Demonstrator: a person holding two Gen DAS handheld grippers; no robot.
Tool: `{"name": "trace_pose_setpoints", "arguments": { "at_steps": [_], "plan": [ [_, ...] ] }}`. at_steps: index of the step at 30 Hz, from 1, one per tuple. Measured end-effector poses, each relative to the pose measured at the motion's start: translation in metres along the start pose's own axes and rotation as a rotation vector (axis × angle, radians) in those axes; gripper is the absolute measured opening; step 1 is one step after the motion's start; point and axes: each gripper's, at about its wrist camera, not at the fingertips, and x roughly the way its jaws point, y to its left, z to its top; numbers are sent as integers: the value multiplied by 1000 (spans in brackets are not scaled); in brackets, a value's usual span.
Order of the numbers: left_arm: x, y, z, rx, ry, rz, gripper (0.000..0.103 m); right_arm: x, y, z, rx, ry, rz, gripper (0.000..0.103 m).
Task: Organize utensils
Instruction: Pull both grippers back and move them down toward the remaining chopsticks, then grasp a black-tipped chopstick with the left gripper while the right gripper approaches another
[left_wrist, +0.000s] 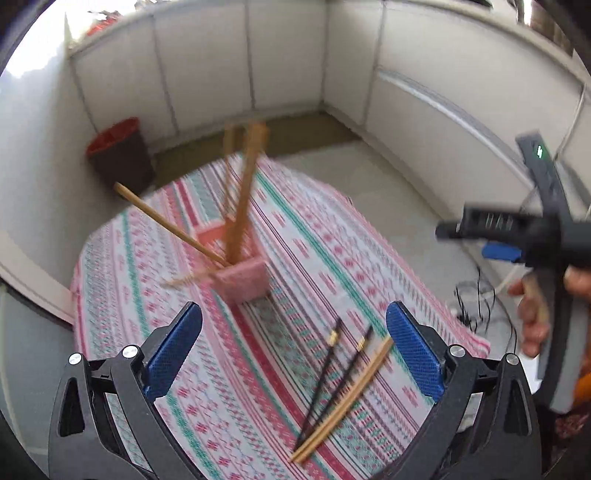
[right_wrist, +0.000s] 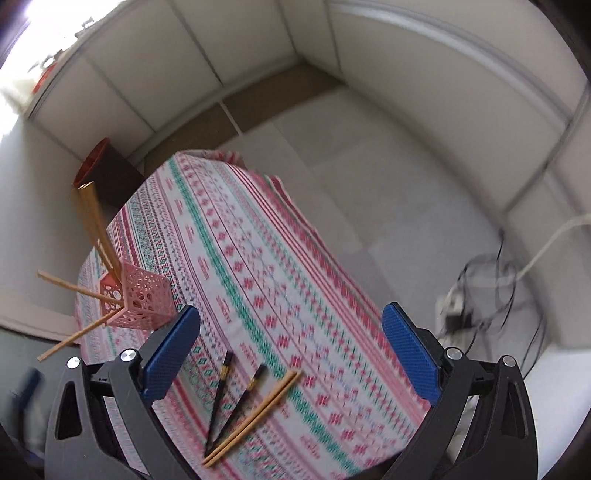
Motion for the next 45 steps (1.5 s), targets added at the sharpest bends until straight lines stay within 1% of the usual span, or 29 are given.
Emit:
{"name": "trace_pose_setpoints", "arguments": {
  "at_steps": [1,2,3,4,5,6,7,8,10,11,15,18,21,24,25,26,28,30,32,33,35,37,39,40,42,45],
  "plan": [
    [18,-7,-3,12,51,-20,96,7,-12,1,47,45,22,96],
    [30,-12,-5,18,85,-28,95,12,-18,-1,68,74,36,96],
    [50,-17,-8,23,137,-30,94,17,-22,-2,81,102,51,96],
    [67,-20,-10,24,181,-30,89,19,-24,-5,82,119,59,96],
    [80,-22,-13,25,217,-33,81,22,-24,-7,79,134,64,96],
    [98,-24,-15,22,265,-36,78,24,-24,-8,75,141,64,96],
    [115,-25,-17,13,311,-37,72,26,-24,-11,69,149,65,96],
    [127,-26,-19,8,338,-38,67,27,-23,-11,66,158,70,96],
    [145,-29,-23,4,376,-21,62,30,-20,-14,60,173,87,96],
    [152,-29,-24,1,387,-15,59,30,-20,-13,58,177,92,96],
    [167,-28,-25,-5,416,-12,51,31,-17,-11,44,183,92,96],
    [176,-27,-26,-10,424,-13,46,33,-17,-11,46,187,84,96],
    [188,-26,-28,-10,436,-14,36,35,-17,-11,48,188,76,96],
    [195,-25,-29,0,415,7,19,39,-13,-12,44,188,63,96],
    [195,-23,-30,-6,409,12,8,40,-11,-12,42,189,60,96],
    [195,-21,-30,-14,404,11,8,42,-8,-13,36,189,54,96],
    [190,-16,-32,-19,369,30,7,48,0,-16,20,194,35,96],
    [174,-8,-36,-14,344,29,6,55,10,-21,0,206,22,96],
    [151,-5,-33,-6,311,22,6,62,20,-27,-25,220,20,96],
    [140,-2,-32,-5,293,20,6,65,26,-31,-38,229,23,96],
    [121,6,-33,-15,266,10,6,75,40,-40,-57,273,65,96],
    [109,12,-37,-24,245,7,6,86,49,-48,-48,340,132,91],
    [101,17,-40,-33,234,9,6,96,56,-54,-41,391,171,77],
    [99,20,-42,-34,235,10,6,101,59,-57,-43,405,177,73],
    [94,25,-47,-38,238,16,6,108,62,-59,-48,403,149,68],
    [93,32,-48,-44,245,17,6,118,61,-60,-34,417,133,64]
  ]
}}
